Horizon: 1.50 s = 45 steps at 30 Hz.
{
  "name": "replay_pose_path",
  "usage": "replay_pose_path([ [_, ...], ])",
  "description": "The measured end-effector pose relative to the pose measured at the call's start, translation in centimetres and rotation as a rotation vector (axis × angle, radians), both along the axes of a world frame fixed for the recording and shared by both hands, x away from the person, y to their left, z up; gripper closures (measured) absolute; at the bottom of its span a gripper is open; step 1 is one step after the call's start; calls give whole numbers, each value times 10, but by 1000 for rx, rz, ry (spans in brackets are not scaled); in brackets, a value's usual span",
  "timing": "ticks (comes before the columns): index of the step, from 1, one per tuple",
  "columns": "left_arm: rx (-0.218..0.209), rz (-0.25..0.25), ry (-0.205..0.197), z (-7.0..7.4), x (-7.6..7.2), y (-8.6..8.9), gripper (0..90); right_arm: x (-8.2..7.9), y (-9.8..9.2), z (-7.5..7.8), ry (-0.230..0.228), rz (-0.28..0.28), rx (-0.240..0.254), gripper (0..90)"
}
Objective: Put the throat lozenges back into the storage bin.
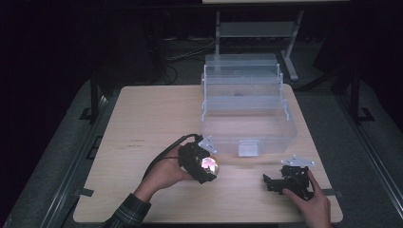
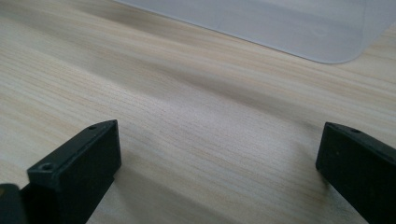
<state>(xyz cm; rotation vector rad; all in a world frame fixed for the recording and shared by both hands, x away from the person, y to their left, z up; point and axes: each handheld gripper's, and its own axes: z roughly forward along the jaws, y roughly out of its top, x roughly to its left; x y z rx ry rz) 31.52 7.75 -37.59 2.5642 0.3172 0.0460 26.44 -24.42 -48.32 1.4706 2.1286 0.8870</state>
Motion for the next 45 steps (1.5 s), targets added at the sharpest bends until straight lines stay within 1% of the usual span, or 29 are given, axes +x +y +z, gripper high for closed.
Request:
replay_pose_path([
  [6,-4,-1,1,7,5,0,197,0,0,0,-1,1,-1,0],
  [9,0,-1,1,11,7,0,197,0,0,0,-1,1,-1,0],
  [19,-9,10,-6,21,13,-1,197,0,0,0,-2,0,-1,0],
  [24,-6,8,-8,27,16,-1,197,0,0,0,0,-1,0,0],
  [36,-29,21,-16,42,27,-1,197,0,0,0,-1,0,0,0],
  [45,-39,33,-24,48,35,-3,197,0,0,0,-1,0,0,0],
])
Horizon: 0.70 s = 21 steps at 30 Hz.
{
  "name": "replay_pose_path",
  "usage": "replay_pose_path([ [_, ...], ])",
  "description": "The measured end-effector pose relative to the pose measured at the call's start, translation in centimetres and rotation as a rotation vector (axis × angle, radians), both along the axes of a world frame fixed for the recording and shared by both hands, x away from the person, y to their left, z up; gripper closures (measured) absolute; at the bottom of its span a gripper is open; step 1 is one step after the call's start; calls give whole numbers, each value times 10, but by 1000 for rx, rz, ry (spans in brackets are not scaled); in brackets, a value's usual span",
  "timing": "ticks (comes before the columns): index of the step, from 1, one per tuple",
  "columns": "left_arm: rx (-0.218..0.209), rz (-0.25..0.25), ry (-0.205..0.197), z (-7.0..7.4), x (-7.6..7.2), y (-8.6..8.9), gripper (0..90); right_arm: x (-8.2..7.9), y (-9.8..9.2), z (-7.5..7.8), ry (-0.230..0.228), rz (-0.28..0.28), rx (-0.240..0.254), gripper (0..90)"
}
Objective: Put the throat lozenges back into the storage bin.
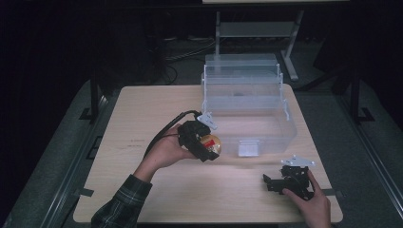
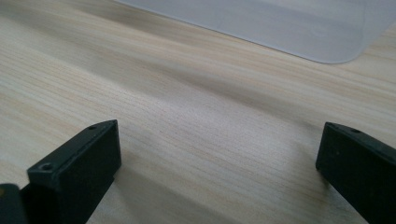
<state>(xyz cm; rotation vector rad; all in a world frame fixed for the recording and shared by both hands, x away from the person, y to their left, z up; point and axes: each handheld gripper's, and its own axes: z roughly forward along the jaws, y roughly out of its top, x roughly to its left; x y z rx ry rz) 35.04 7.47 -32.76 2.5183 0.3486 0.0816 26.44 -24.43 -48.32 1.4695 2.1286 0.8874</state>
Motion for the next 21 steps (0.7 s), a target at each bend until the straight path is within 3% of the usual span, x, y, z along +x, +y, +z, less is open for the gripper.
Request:
replay_pose_path([
  [21,-19,58,-11,7,28,0,197,0,0,0,-1,0,-1,0],
])
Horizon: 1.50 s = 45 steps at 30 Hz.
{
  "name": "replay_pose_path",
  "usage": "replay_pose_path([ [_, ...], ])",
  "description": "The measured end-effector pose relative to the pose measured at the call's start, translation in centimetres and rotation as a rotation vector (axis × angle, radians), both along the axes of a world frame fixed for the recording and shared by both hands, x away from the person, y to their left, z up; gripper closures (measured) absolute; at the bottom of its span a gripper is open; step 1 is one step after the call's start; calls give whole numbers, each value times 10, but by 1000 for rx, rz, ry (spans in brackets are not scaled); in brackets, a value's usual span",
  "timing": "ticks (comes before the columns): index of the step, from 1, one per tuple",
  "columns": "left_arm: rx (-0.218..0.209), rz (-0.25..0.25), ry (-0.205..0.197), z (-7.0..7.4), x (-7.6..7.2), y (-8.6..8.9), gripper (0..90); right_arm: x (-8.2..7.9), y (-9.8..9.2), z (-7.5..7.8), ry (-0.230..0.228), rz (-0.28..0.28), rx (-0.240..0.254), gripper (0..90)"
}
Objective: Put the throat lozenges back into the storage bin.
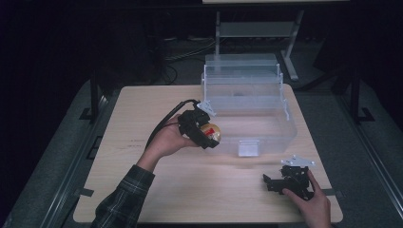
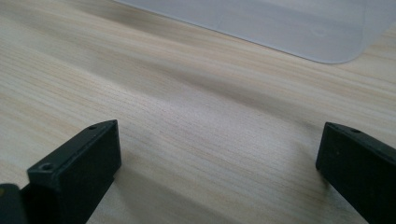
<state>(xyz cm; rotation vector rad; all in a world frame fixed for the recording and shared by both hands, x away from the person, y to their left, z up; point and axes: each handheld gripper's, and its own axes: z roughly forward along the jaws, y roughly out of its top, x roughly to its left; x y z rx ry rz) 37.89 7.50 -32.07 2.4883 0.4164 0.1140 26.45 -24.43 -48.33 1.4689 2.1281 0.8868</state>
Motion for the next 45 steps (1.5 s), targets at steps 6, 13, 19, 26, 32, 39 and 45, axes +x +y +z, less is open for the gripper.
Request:
replay_pose_path([
  [6,-14,12,5,-2,8,0,197,0,0,0,0,0,0,0],
  [13,-7,19,-2,-3,17,0,197,0,0,0,0,0,0,0],
  [19,-3,31,-9,0,23,-2,197,0,0,0,0,0,0,0],
  [26,-3,41,-12,-2,30,-4,197,0,0,0,0,0,0,0],
  [32,3,51,-9,-7,37,-7,197,0,0,0,0,0,0,0],
  [39,9,62,-8,-13,45,-10,197,0,0,0,-2,1,-1,0],
  [45,20,55,-7,-17,50,-14,196,0,0,0,1,-2,3,0],
])
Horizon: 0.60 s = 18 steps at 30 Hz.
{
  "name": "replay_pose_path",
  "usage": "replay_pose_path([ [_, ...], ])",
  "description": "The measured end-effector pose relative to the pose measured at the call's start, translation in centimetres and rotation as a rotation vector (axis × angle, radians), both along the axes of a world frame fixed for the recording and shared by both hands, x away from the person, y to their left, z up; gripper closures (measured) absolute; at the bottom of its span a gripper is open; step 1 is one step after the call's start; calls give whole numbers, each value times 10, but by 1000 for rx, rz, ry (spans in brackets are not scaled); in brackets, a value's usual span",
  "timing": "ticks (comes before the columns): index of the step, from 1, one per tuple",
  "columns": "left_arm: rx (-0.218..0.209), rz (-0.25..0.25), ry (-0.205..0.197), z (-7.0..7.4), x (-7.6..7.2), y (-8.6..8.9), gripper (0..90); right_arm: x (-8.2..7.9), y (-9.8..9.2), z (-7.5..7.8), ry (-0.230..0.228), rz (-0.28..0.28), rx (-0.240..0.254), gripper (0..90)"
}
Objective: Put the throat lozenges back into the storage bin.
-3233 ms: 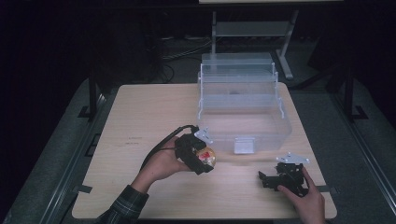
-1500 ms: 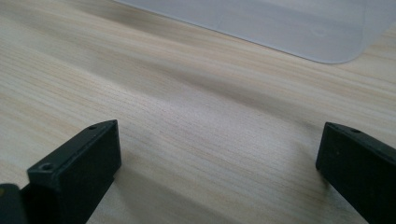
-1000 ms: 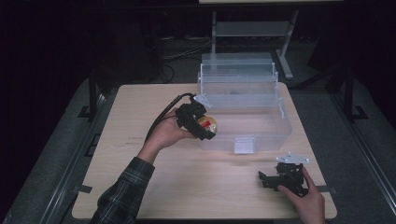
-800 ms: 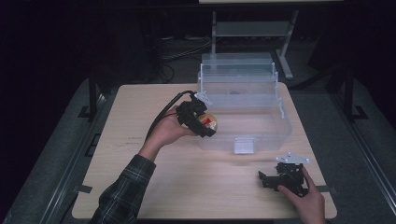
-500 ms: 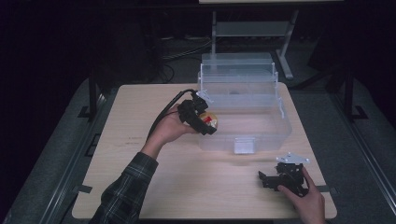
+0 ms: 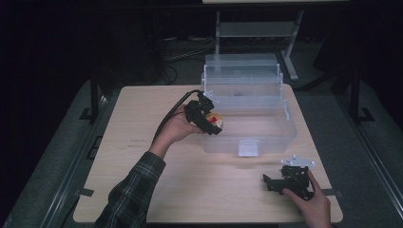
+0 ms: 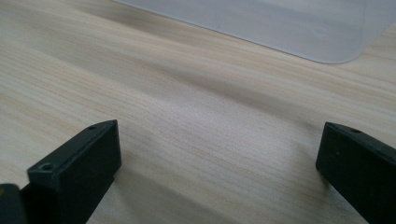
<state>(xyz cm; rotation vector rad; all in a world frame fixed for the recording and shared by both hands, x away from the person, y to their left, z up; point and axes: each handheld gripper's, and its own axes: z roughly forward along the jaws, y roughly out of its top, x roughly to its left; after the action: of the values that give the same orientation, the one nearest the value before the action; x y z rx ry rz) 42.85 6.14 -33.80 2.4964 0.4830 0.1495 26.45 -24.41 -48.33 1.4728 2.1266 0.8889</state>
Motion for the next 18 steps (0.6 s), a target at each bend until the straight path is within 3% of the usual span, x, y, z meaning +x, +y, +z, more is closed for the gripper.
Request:
replay_pose_path([
  [18,23,11,22,-11,8,-7,195,0,0,0,0,-1,0,0],
])
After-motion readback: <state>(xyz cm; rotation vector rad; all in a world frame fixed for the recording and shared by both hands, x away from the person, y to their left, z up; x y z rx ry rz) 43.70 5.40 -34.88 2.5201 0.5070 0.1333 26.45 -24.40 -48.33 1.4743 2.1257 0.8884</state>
